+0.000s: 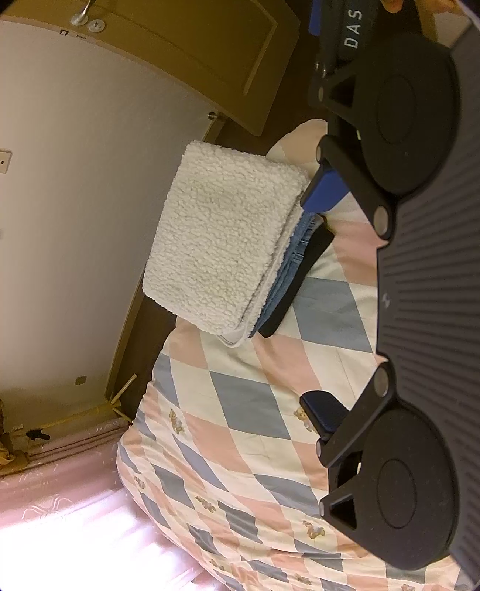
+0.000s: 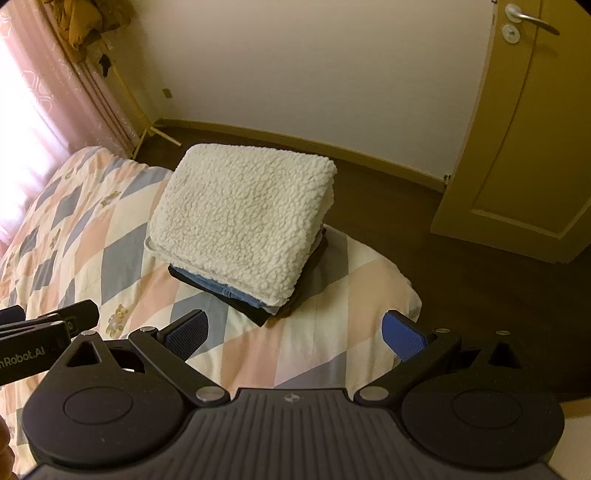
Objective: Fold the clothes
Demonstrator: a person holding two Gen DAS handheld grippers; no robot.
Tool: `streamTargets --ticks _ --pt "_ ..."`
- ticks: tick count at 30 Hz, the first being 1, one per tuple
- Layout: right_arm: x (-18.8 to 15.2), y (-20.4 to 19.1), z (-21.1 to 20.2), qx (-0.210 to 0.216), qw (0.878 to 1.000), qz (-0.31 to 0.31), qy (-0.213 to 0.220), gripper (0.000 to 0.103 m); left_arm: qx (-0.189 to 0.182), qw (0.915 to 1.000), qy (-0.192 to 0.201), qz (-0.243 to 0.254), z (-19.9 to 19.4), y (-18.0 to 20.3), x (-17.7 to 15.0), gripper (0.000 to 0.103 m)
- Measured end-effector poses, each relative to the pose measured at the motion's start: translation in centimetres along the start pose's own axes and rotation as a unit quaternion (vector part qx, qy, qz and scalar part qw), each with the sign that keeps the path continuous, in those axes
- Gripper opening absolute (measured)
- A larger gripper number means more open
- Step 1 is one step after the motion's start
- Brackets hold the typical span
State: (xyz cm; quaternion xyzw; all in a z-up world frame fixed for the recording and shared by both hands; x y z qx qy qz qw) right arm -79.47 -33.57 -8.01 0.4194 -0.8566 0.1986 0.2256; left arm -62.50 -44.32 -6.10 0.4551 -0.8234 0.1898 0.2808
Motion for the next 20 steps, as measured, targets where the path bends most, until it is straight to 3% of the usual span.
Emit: streamTargets --ticks 20 --pt "2.9 4.9 1.2 0.015 0.999 -0.031 -0.008 0.103 -0.007 0.9997 -0.010 -0.019 1.9 5.4 1.4 0.102"
Point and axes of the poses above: each gripper's, at about its wrist camera, not at the fingertips, and z roughly the way its jaws point, y to its right, x to its top, the point moved 2 cm from there along z, roughly the way its jaws point, and after that the axes turned 5 degrees about y, right-handed, at the moved point
